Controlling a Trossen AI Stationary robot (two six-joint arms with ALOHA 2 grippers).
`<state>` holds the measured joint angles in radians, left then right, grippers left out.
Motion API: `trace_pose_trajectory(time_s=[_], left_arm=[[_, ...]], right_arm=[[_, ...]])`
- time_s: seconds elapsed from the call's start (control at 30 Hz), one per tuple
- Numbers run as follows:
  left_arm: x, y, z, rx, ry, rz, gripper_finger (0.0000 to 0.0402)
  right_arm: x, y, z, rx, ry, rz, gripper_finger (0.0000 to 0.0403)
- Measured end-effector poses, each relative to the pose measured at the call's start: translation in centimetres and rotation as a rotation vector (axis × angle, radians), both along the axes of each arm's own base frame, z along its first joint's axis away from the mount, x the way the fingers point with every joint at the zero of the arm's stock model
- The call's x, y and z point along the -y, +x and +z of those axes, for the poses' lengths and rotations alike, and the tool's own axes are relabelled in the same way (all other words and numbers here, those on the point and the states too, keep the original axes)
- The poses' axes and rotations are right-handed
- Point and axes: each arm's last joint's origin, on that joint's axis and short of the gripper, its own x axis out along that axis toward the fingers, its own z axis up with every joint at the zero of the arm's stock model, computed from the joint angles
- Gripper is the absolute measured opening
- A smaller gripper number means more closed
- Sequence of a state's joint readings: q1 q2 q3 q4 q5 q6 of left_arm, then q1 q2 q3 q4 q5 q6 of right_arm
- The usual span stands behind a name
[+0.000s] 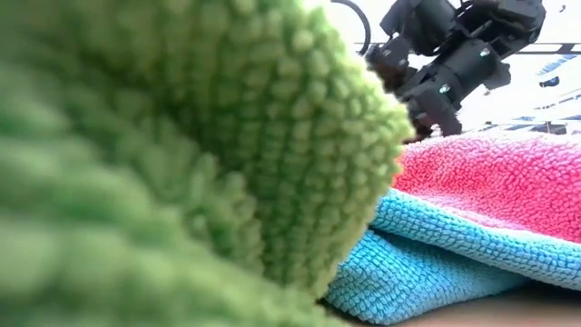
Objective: Fold microfiber towels
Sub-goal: Fold the orange towel
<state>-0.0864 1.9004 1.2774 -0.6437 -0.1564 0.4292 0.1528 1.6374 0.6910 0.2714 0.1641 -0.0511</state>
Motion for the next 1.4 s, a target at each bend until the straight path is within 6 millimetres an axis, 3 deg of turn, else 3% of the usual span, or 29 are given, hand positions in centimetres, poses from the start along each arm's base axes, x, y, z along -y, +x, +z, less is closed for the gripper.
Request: trace_pose_trajectory(time_s=[0.27,0.57,0.7,0.9,1.03,1.23,1.4], left_arm=[[-2.4,-0.4,1.1,0.027,-0.008,0.096,0.0109],[-2.7,-1.1,1.0,-0.032,-0.018,0.128,0.0095],[-2.7,-1.0,1.0,-0.031,-0.016,0.123,0.0094],[-2.7,-1.3,1.1,-0.064,-0.007,0.104,0.0093],[-2.8,-1.6,1.9,-0.105,0.038,0.103,0.0086],[-2.8,-1.6,3.3,-0.039,0.035,0.107,0.0078],[-2.5,-1.3,3.6,0.007,0.014,0.1,0.0081]], right_arm=[[-0.4,2.4,-2.2,-0.083,-0.02,0.007,0.0175],[-0.3,2.2,-3.6,-0.198,-0.081,0.004,0.0191],[-0.3,2.0,-3.7,-0.216,-0.099,0.019,0.016],[0.0,1.9,-3.8,-0.234,-0.095,0.032,0.0058],[0.8,2.0,-3.8,-0.237,-0.025,0.039,0.0015],[1.8,1.5,-2.5,-0.237,0.005,0.009,0.0003],[3.0,1.2,-0.1,-0.176,0.0,-0.017,0.0002]])
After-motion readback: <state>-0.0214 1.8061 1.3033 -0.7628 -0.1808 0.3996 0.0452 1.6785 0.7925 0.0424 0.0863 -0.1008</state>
